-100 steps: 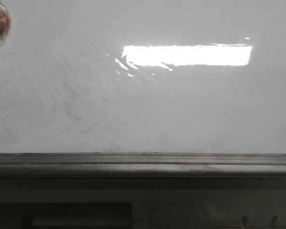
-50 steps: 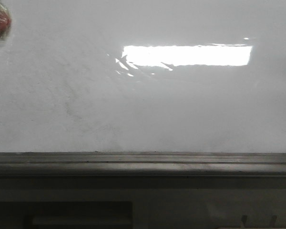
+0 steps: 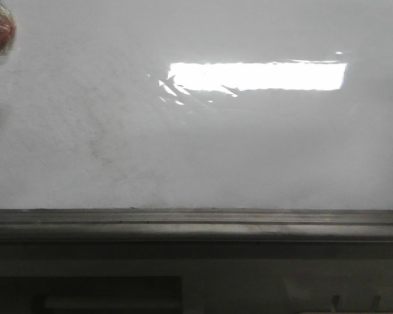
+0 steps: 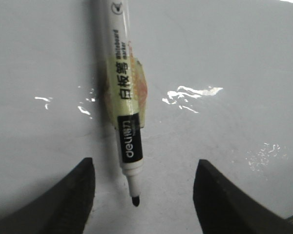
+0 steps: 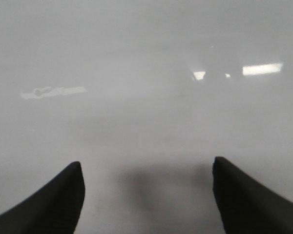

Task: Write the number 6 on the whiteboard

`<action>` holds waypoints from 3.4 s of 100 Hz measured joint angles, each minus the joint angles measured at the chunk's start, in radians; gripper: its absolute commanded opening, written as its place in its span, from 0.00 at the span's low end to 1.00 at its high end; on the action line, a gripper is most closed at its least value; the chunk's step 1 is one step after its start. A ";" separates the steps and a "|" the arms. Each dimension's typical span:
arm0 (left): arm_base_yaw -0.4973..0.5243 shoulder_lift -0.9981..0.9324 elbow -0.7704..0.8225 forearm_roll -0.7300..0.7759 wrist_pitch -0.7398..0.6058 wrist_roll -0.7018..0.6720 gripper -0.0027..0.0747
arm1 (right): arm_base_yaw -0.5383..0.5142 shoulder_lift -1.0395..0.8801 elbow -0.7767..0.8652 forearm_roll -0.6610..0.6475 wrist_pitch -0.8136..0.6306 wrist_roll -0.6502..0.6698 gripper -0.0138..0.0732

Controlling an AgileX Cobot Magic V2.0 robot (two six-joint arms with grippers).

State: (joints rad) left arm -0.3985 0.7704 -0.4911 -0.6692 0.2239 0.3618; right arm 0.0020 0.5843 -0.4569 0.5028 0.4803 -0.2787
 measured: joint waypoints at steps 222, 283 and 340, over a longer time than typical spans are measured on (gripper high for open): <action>-0.378 0.157 -0.139 0.339 0.162 0.230 0.01 | 0.449 0.895 -0.738 0.514 0.568 -0.530 0.60; -0.378 0.160 -0.139 0.339 0.109 0.235 0.40 | 0.449 0.917 -0.742 0.578 0.593 -0.609 0.11; -0.080 -0.078 -0.122 0.169 0.050 0.230 0.67 | 0.449 0.518 -0.462 0.503 0.234 -0.628 0.11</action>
State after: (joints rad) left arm -0.4783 0.6921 -0.6129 -0.5004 0.2736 0.5920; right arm 0.4512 1.1027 -0.9185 1.0054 0.7146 -0.9067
